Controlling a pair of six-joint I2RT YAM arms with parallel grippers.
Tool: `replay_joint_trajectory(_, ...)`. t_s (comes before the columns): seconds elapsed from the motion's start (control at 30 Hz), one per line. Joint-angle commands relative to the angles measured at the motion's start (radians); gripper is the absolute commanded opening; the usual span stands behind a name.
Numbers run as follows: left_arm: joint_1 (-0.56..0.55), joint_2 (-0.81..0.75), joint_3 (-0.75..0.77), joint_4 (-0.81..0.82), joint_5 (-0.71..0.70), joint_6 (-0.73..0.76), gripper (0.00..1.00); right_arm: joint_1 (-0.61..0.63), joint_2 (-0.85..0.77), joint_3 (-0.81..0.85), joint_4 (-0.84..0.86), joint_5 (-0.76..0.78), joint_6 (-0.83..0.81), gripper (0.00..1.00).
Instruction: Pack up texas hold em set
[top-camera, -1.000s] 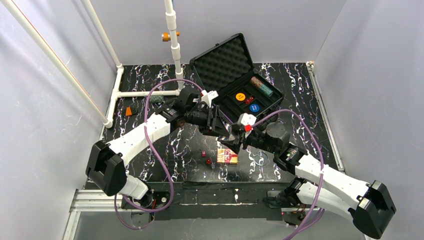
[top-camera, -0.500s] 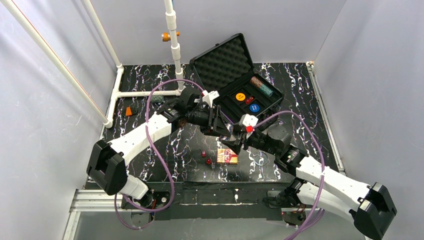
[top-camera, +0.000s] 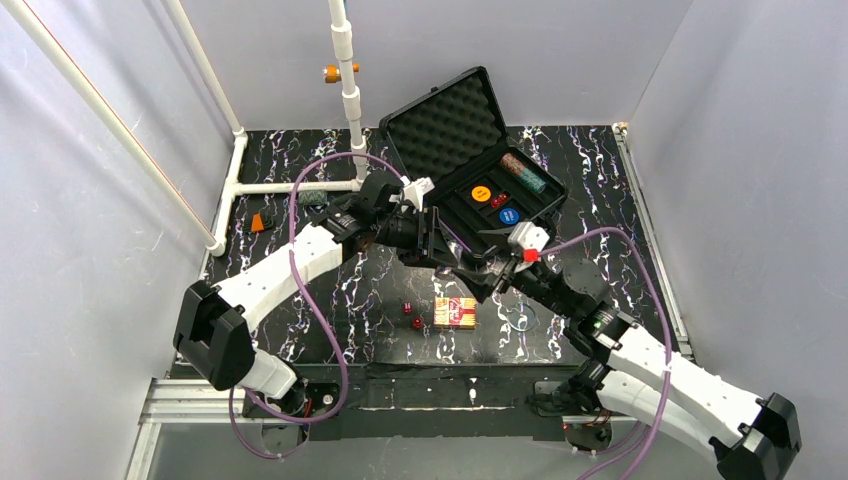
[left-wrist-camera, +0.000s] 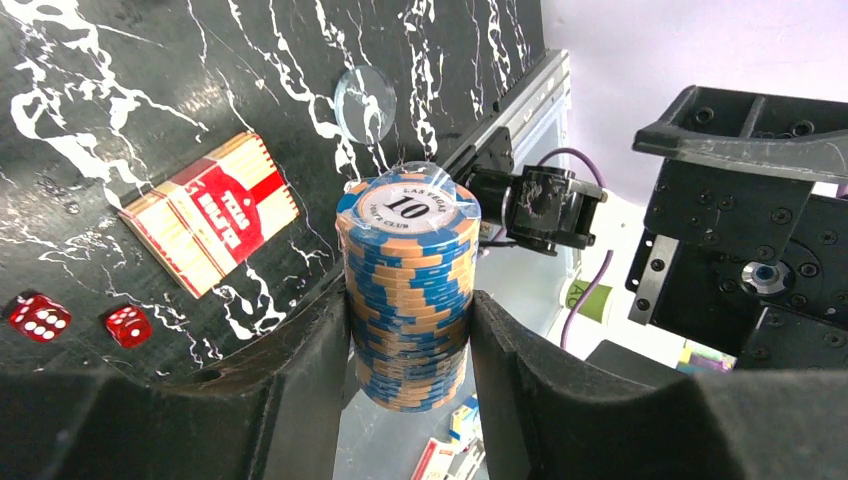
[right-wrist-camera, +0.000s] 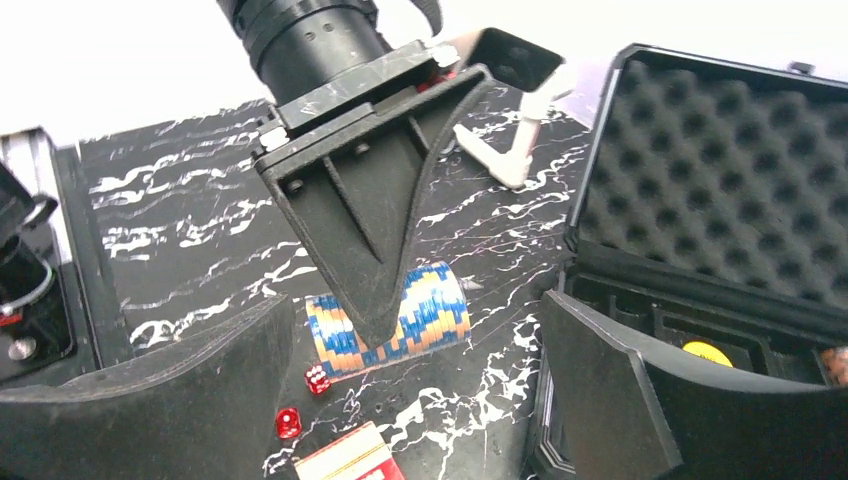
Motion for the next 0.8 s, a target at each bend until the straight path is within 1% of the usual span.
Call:
replay_joint_trajectory(0.0, 0.0, -0.008, 0.083, -0.023, -0.057, 0.01, 0.0, 0.006, -0.081, 0.02, -0.073, 0.186, 0.116, 0.98)
replay_joint_trajectory(0.1, -0.001, 0.005, 0.106, -0.051, -0.12, 0.009, 0.0, 0.006, -0.127, 0.051, -0.202, 0.351, 0.213, 0.98)
replay_joint_trajectory(0.17, -0.002, 0.019, 0.136, -0.092, -0.187, 0.008, 0.0, 0.006, -0.148, 0.076, -0.285, 0.451, 0.271, 0.98)
replay_joint_trajectory(0.3, -0.001, 0.058, 0.197, -0.154, -0.337, -0.033, 0.0, 0.006, -0.148, 0.137, -0.438, 0.583, 0.347, 0.98)
replay_joint_trajectory(0.53, -0.002, 0.178, 0.285, -0.158, -0.412, -0.119, 0.0, 0.006, -0.149, 0.201, -0.596, 0.718, 0.41, 0.98)
replay_joint_trajectory(0.63, -0.005, 0.211, 0.313, -0.159, -0.457, -0.147, 0.0, 0.006, -0.161, 0.222, -0.654, 0.82, 0.48, 0.98)
replay_joint_trajectory(0.77, -0.018, 0.26, 0.364, -0.177, -0.562, -0.188, 0.0, 0.006, -0.152, 0.254, -0.759, 0.955, 0.588, 0.98)
